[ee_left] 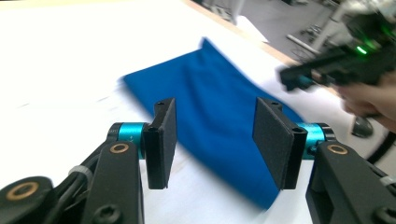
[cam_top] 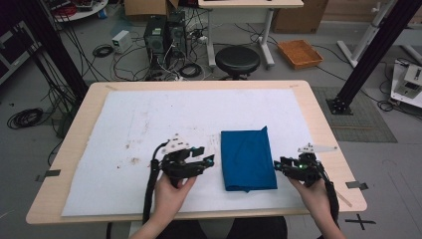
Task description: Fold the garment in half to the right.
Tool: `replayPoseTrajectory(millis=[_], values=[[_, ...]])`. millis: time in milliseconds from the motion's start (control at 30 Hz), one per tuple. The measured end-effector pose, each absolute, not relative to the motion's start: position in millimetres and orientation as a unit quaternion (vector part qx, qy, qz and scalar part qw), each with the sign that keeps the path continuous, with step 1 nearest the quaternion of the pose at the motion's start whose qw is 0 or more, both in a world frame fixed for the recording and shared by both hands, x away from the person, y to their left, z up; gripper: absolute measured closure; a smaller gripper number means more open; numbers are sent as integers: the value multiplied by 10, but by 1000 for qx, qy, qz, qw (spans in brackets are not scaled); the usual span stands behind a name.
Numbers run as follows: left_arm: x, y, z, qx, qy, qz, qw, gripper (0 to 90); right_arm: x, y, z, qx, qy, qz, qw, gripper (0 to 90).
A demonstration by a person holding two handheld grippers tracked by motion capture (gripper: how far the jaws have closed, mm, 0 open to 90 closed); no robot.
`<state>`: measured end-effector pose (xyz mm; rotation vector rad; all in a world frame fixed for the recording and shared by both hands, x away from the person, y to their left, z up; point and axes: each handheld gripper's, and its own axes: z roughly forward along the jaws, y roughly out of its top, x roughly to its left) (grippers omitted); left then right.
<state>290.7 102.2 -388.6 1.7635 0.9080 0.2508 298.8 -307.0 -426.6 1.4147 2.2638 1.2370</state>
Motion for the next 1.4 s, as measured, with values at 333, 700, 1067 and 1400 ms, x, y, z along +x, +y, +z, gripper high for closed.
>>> replayPoseTrajectory(millis=[333, 700, 1067, 1400], values=[[2847, 1413, -4046, 729, 417, 98, 534, 498, 2821, -3049, -4435, 463, 782, 413, 61, 900], [2818, 1550, -4071, 729, 417, 99, 533, 496, 2821, -3150, -4344, 486, 767, 410, 81, 717], [2895, 1611, -4132, 730, 419, 100, 531, 472, 3899, -2920, -4054, 526, 728, 420, 134, 690], [2882, 1694, -4168, 727, 426, 96, 530, 461, 4314, -2781, -4320, 531, 740, 381, 157, 900]])
